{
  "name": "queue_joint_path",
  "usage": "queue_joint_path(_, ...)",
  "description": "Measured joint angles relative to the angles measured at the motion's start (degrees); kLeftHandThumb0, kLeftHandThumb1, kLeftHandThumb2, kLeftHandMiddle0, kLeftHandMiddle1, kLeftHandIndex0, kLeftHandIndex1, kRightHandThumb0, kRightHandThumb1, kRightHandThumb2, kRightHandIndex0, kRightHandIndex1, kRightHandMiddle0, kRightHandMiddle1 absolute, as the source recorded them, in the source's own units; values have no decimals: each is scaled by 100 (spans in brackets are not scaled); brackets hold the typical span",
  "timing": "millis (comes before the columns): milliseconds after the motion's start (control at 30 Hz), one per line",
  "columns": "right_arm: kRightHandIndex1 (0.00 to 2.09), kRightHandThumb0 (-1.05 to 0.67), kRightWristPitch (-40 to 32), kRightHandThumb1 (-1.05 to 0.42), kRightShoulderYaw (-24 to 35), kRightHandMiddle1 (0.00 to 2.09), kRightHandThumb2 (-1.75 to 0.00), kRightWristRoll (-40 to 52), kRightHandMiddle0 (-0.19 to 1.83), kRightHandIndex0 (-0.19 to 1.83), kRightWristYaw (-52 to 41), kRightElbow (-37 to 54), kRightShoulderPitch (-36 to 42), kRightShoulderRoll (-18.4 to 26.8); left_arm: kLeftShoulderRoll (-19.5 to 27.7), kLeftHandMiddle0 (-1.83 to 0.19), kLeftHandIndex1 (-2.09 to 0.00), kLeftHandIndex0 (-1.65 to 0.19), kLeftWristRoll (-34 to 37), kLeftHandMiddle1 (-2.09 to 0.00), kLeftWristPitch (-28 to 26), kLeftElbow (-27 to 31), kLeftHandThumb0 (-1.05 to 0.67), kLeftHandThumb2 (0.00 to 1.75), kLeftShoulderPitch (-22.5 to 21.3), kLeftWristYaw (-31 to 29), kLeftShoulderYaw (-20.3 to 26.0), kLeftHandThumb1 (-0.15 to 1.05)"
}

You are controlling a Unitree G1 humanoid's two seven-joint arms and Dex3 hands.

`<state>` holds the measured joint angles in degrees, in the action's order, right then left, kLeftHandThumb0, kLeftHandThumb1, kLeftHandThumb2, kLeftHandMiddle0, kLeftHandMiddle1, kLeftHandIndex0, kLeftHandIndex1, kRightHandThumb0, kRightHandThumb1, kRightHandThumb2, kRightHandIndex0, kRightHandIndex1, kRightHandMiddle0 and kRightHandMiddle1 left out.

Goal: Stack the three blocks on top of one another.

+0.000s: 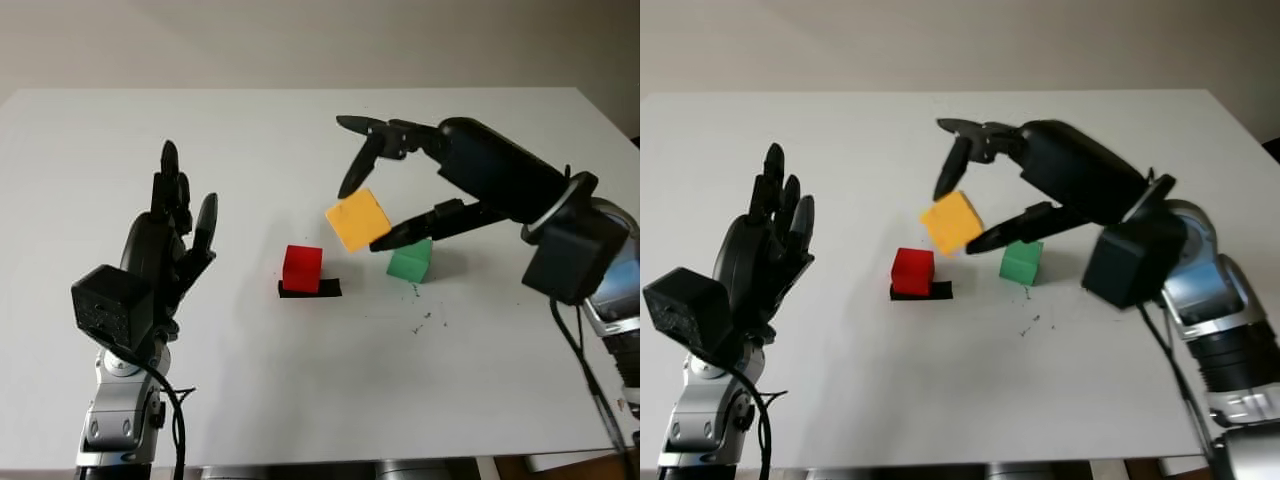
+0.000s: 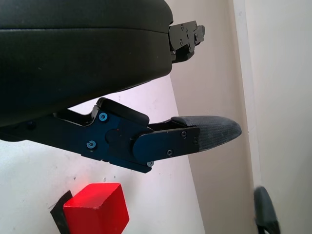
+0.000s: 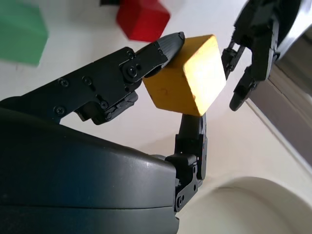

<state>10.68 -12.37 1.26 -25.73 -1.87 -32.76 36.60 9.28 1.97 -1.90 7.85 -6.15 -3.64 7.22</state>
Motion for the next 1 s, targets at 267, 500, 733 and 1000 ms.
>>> queue_joint_path(267,3,-42,-2286,-96,3,146,-5,-124,31,17,-63,392,-46,-771,2,19,-3,19,-52,-5,50,11,-75,54,36,16,5,105)
queue_joint_path(500,5,-41,-2744,-95,10,154,-5,-173,30,18,146,311,-46,-1425,-1,18,-4,19,-100,-5,49,19,-78,53,36,71,2,105)
queue_joint_path(733,4,-41,-3462,-97,90,159,-6,-169,25,16,583,284,218,-1993,-18,18,-3,19,-86,-5,43,34,-79,52,38,75,4,105)
queue_joint_path(1000,4,-38,-4163,-100,125,163,-6,-146,17,13,682,470,407,-2228,1,19,-3,19,-138,-5,43,39,-79,53,39,71,6,105)
